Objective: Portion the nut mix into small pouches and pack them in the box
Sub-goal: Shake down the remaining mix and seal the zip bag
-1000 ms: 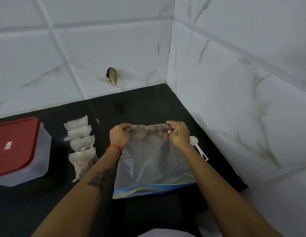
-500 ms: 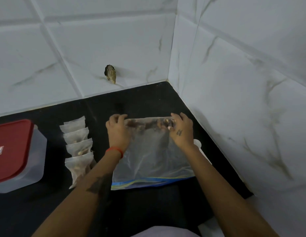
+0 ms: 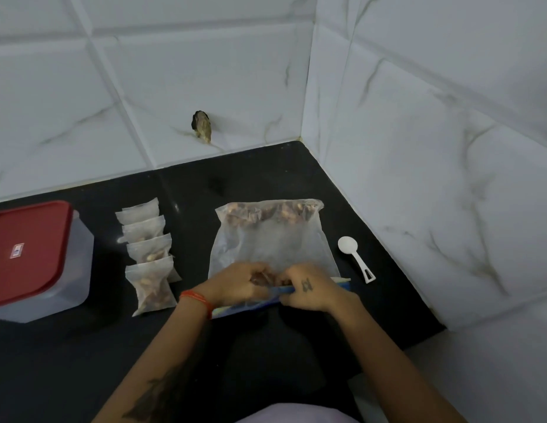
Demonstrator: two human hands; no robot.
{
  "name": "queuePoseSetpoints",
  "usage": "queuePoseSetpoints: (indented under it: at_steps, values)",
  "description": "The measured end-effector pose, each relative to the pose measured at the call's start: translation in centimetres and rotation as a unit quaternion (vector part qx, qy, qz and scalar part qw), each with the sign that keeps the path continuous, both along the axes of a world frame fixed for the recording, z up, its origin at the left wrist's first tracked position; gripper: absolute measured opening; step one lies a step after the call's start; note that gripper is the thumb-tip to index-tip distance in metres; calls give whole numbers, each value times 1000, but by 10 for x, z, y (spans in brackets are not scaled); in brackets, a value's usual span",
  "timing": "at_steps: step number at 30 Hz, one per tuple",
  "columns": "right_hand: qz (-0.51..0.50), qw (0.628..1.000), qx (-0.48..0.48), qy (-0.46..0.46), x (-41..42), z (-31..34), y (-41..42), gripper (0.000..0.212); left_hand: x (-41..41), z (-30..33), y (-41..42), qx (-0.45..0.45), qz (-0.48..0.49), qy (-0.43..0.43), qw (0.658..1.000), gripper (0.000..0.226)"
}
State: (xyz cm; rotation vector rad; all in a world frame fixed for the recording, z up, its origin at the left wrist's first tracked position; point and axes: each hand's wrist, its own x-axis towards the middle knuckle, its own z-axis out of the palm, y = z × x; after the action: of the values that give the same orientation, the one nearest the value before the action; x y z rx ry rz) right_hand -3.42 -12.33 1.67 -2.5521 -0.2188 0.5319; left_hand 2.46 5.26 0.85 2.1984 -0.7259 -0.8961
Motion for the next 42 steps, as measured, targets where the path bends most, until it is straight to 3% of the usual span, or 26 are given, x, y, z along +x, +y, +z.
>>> queuePoseSetpoints:
  at_steps: [3, 5, 9, 12, 14, 16, 18, 21, 24, 27, 29, 31, 34, 37, 39, 40, 42]
  values:
    - [-24, 999, 45, -6, 5, 3, -6, 4, -9, 1, -1, 98, -67, -134, 984, 52]
    - [-48, 995, 91, -7, 5, 3, -9, 11, -12, 1, -4, 70, -41, -175, 981, 40]
    - [-88, 983, 158, -22, -2, 2, -13, 33, -1, 8, 3, 25, -2, -81, 996, 23]
    - [-59, 989, 120, -55, -3, -2, -11, 23, 8, 17, 9, 29, -22, -21, 999, 8]
    - [-72, 989, 114, -63, -2, -8, -9, 17, 13, 16, 10, 32, -13, -37, 999, 10]
    - [-92, 987, 119, -64, -1, -16, -7, 21, 16, 10, 9, 43, 9, -106, 993, 18]
    - [-98, 982, 92, -132, -2, -24, -5, 23, 16, 2, 6, 57, 21, -135, 989, 18]
    - [-64, 967, 32, -243, -6, -34, -2, 37, 14, -4, 7, 53, 29, -93, 994, 16]
    - [-36, 967, 14, -252, -9, -39, -1, 37, 13, -7, 11, 30, 54, -62, 996, 15]
    - [-45, 964, 51, -256, -5, -42, 1, 18, 6, -10, 13, 55, 45, -209, 975, 37]
    - [-66, 970, 64, -225, 1, -42, 0, 17, 0, -12, 13, 44, 11, -285, 957, 56]
    - [-88, 975, 67, -195, 6, -42, -1, 16, -3, -18, 13, 12, -5, -305, 952, 45]
    - [-122, 958, 86, -244, 2, -43, 1, 13, -1, -26, 16, -68, 38, -264, 961, 17]
    - [-95, 937, 1, -336, -5, -51, 1, 32, 7, -25, 17, -88, 85, -152, 981, 20]
    - [-74, 933, -43, -350, -6, -58, -2, 33, 10, -25, 17, -65, 84, -129, 986, 16]
    - [-75, 933, -43, -349, -5, -61, -3, 30, 11, -26, 16, -39, 68, -168, 983, 12]
    - [-88, 935, -22, -344, -1, -62, -6, 31, 8, -32, 15, 9, 26, -327, 945, 36]
